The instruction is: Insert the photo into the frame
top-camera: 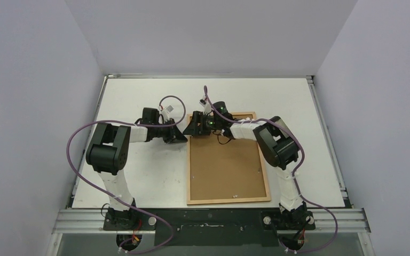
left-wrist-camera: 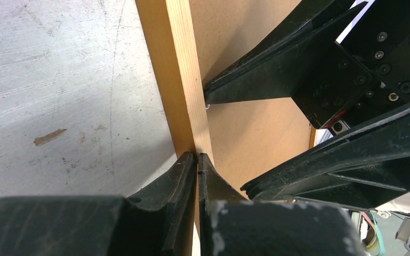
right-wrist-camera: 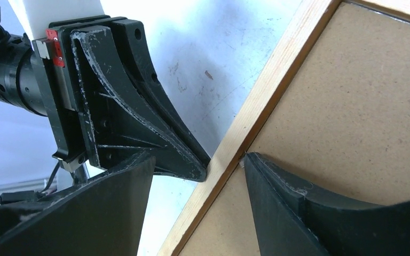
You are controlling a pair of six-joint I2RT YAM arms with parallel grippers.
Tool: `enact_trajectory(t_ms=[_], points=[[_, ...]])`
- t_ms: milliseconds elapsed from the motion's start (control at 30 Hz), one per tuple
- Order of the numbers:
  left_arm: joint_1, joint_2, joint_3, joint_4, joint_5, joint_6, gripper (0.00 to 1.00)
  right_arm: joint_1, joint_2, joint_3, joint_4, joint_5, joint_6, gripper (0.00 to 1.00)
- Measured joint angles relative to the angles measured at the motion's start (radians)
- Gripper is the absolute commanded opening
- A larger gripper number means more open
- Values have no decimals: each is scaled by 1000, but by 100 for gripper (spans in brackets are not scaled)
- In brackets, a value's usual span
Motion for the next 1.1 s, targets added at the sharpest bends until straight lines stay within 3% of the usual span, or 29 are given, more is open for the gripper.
enact_trajectory(t_ms=[500, 767, 867, 967, 1100], points=[[0, 0, 0, 0, 0, 0, 3, -1, 14, 35, -52, -55, -94, 63], [4, -15, 0, -11, -17, -6, 4, -17, 14, 79, -101, -19, -92, 68], [29, -24, 0, -18, -22, -19, 11, -29, 13, 139, -163, 60, -111, 64], [82, -48, 1, -45, -28, -18, 25, -34, 6, 202, -241, 183, -138, 72], [156, -89, 46, -141, -51, 34, 30, -34, -36, 220, -360, 383, -157, 74]])
